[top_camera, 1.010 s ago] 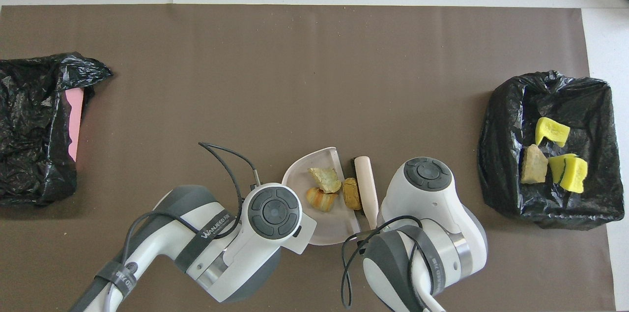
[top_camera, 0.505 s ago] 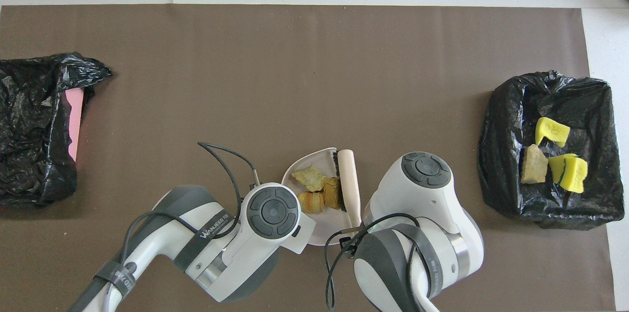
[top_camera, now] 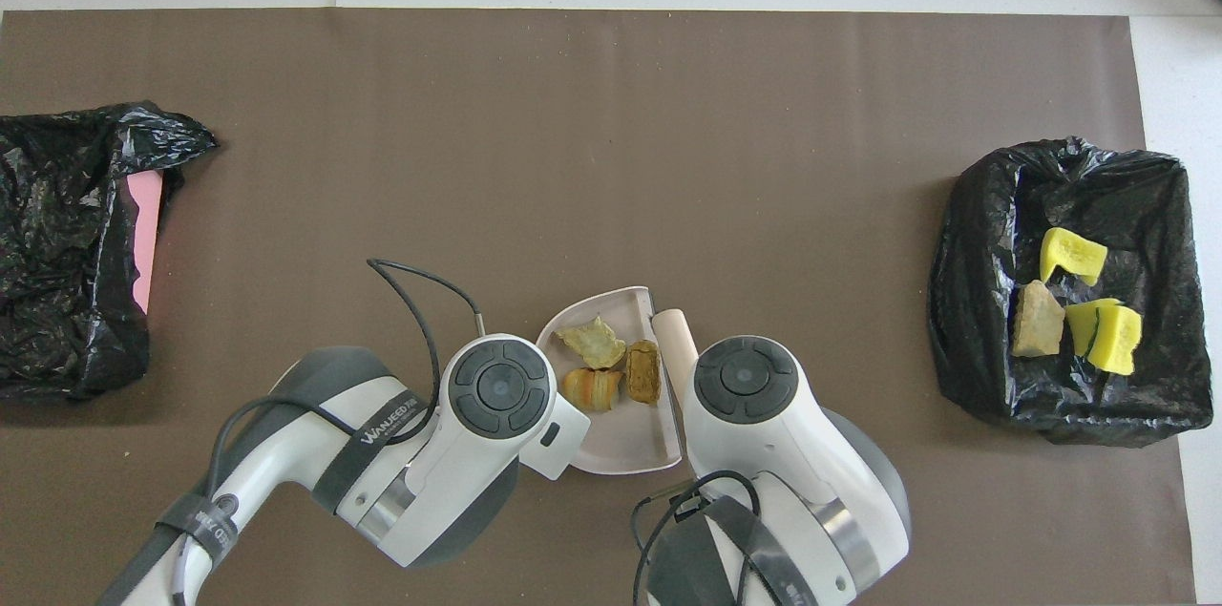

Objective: Sweep and dump trash in bin
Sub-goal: 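Brush the remaining crumbs into the dustpan with the right gripper, then carry the dustpan to the black bag nearest the left gripper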

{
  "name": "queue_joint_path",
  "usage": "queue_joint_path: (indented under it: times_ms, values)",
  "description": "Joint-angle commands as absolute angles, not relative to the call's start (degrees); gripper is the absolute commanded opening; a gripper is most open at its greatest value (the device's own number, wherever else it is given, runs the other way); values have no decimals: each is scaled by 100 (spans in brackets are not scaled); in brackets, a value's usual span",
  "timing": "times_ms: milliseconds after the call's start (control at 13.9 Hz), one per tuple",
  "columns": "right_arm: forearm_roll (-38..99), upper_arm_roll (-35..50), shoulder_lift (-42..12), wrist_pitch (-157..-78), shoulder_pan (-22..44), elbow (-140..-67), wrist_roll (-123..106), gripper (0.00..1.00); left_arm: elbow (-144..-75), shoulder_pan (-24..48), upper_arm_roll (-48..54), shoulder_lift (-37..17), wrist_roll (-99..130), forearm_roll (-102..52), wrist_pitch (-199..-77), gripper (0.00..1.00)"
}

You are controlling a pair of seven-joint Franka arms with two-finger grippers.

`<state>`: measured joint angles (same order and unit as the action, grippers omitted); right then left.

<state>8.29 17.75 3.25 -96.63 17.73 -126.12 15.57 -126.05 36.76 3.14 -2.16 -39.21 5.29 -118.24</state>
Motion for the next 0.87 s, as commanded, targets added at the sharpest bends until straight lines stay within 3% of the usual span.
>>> queue_joint_path:
  times_ms: [0, 433, 649, 794]
  values:
    - [502, 1811, 413, -9545, 1758, -12595, 1679, 0, -12788, 3429, 316, -114, -4243, 580, -11892, 0]
    - [1026, 1802, 984, -9114, 1731, -12489, 2599, 0, -12727, 2656, 316, 245, -5218, 536, -11707, 0]
    - [1800, 1819, 1028, -9395, 1784, -12586, 2917, 0, -12718, 2015, 290, 658, -6078, 527, -11558, 0]
    - [1880, 1819, 941, -9911, 2178, -12787, 3425, 0, -12657, 1558, 255, 896, -6790, 466, -11409, 0]
